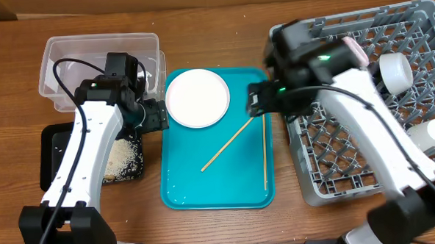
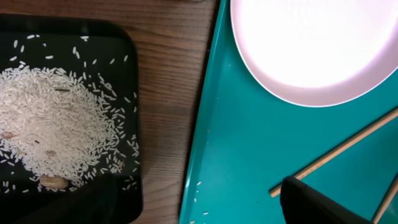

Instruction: Sort waste into correct bins and load items into the dishwasher

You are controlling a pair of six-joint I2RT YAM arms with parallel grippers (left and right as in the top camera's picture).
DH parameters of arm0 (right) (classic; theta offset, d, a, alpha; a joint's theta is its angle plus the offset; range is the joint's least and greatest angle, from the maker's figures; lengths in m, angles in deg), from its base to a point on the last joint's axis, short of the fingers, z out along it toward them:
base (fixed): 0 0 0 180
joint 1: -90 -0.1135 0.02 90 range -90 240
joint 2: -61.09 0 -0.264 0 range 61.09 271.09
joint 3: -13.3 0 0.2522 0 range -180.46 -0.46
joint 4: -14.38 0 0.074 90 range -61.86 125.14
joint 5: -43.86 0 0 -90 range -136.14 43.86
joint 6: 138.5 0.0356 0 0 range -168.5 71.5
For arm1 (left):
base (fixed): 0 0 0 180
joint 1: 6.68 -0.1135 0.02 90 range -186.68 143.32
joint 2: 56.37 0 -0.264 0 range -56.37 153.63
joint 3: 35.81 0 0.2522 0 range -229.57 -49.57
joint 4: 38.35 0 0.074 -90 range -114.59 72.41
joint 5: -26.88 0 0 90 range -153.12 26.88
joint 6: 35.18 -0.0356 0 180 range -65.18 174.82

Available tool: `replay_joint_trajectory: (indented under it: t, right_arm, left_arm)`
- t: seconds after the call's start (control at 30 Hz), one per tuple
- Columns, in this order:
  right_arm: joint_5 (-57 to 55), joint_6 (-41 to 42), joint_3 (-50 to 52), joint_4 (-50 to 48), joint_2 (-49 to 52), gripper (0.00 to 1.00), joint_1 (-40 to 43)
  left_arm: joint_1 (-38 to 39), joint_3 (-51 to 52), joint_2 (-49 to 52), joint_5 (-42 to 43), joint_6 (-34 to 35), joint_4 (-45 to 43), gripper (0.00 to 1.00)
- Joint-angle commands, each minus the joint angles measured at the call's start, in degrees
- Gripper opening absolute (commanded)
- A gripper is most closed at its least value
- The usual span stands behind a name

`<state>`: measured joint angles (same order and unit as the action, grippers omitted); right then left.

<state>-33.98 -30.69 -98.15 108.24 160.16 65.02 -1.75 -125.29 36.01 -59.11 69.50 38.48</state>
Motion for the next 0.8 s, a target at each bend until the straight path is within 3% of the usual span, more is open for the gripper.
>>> replay_joint_trajectory:
  t: [0.0,0.33,0.77]
  right_arm:
    - [-2.67,5.33,0.24,-0.46,5.51,0.96,-3.28]
    - [-6.12,9.99,3.13,-3.89,14.8,0.96,-5.01]
    - [-7.15,10.99,22.64,-21.29,15.19,0.93,-4.98]
  left_arm:
    - [-0.2,-0.13,0.31,-1.53,1.68,0.39,0.86]
    - [-8.79,-0.13,0.31,-0.02,3.17,2.89,0.88]
    - [-12.0,-0.13,0.31,0.48,3.17,3.85,0.92]
